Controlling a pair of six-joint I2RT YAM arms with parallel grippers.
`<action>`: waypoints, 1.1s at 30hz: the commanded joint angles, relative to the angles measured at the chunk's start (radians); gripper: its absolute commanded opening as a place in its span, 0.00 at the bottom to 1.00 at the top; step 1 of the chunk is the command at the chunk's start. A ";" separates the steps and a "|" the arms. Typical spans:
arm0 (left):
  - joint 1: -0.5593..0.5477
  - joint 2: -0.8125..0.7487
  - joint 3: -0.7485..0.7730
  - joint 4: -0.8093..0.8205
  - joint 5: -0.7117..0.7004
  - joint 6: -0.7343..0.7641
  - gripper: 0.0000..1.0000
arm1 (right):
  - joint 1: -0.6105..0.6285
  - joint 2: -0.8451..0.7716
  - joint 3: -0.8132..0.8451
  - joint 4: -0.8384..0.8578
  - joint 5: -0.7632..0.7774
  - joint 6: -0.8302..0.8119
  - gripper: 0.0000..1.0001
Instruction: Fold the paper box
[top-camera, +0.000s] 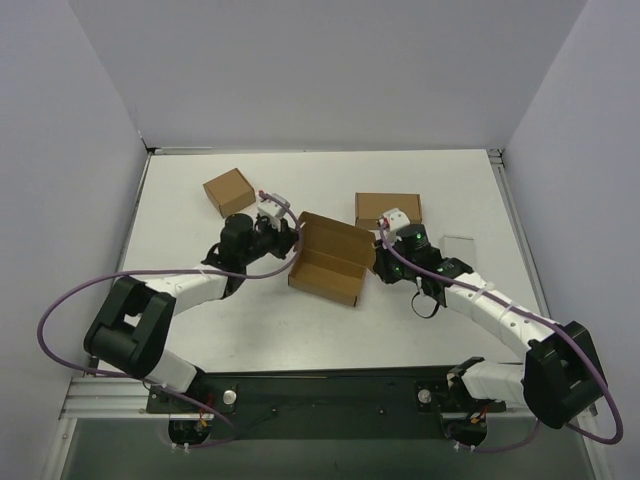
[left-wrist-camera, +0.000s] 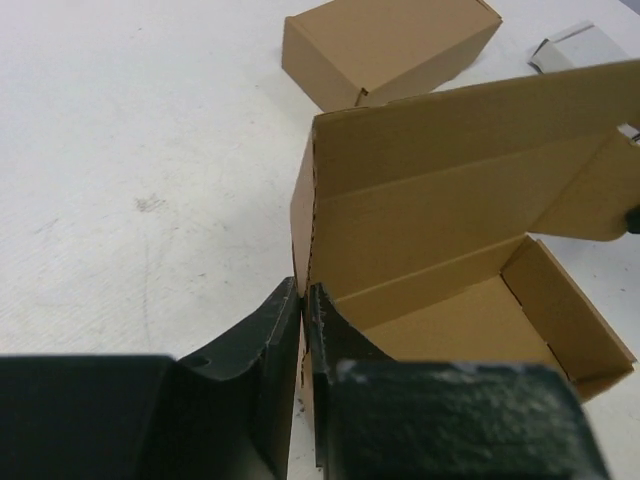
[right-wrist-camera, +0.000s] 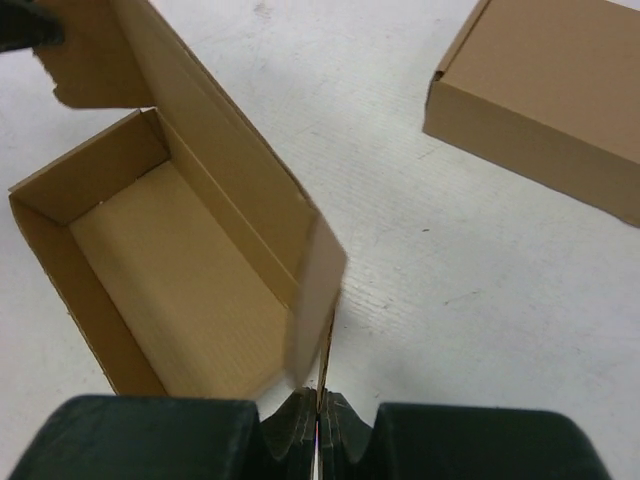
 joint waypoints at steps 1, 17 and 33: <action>-0.116 0.009 0.031 0.011 -0.118 0.005 0.14 | 0.054 -0.043 0.028 0.009 0.198 0.072 0.00; -0.400 0.040 -0.067 0.146 -0.623 -0.254 0.00 | 0.289 -0.037 -0.047 0.079 0.677 0.324 0.00; -0.434 0.116 -0.097 0.433 -0.657 -0.124 0.00 | 0.398 0.091 -0.134 0.595 0.800 0.166 0.00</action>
